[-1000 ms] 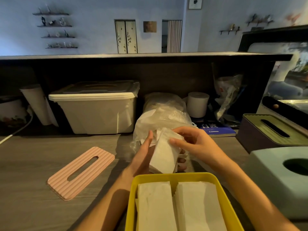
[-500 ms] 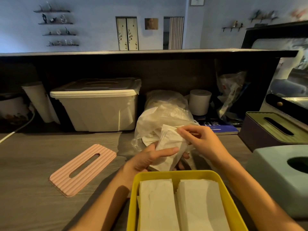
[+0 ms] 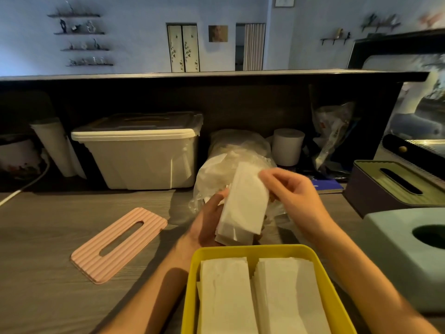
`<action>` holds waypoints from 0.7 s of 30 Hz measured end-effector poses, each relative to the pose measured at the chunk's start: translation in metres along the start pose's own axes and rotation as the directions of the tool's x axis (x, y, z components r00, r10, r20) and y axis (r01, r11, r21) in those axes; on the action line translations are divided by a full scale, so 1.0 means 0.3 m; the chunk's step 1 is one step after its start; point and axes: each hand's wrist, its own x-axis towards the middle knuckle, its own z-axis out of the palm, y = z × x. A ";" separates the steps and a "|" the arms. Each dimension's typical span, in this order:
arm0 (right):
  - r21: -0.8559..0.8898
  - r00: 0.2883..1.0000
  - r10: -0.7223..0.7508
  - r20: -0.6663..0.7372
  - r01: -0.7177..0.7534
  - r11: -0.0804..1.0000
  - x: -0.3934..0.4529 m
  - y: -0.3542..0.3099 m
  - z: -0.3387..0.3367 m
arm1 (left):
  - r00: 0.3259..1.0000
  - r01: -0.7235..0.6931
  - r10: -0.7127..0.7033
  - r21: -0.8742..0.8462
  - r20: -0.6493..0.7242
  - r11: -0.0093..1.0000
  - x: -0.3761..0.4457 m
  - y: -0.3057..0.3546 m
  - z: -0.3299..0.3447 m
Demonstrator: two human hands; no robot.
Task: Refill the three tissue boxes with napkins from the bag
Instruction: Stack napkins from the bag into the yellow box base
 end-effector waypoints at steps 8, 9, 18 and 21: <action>-0.497 1.000 -0.001 0.008 0.005 0.868 0.011 0.095 0.016 | 0.996 0.084 -0.086 0.104 0.016 0.991 0.005 -0.002 -0.010; -0.466 0.997 0.068 0.037 -0.043 0.884 0.013 0.096 0.010 | 0.996 0.088 -0.091 0.170 0.010 0.982 -0.001 0.002 -0.008; -0.283 0.984 0.177 0.021 -0.164 0.945 0.009 0.152 -0.008 | 0.906 -0.293 0.411 0.551 -0.103 0.782 0.036 -0.001 -0.090; -0.212 0.987 0.161 -0.011 -0.159 0.964 0.002 0.192 0.020 | 0.879 -0.298 0.471 0.688 -0.073 0.662 0.054 -0.027 -0.092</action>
